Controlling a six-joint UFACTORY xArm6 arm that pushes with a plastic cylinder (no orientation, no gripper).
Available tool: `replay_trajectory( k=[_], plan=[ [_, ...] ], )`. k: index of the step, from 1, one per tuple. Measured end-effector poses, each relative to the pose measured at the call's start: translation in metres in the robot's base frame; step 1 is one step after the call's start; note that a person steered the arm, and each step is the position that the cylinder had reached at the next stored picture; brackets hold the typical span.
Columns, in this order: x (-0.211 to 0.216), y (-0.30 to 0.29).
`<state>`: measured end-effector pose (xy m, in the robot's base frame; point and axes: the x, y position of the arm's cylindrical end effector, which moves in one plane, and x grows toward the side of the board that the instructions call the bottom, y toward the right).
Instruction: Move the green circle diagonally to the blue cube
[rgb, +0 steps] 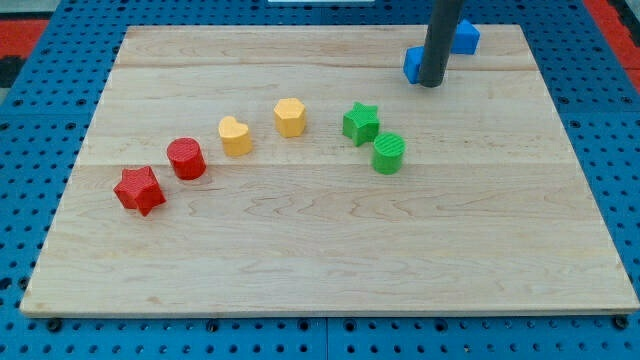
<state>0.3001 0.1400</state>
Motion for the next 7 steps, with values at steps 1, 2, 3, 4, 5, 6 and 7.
replay_trajectory(
  k=[1, 2, 3, 4, 5, 6, 7],
  plan=[
    [0.014, -0.003],
    [0.06, -0.02],
    [0.109, -0.025],
    [0.159, -0.04],
    [0.174, -0.051],
    [0.161, -0.058],
    [0.144, -0.058]
  ],
)
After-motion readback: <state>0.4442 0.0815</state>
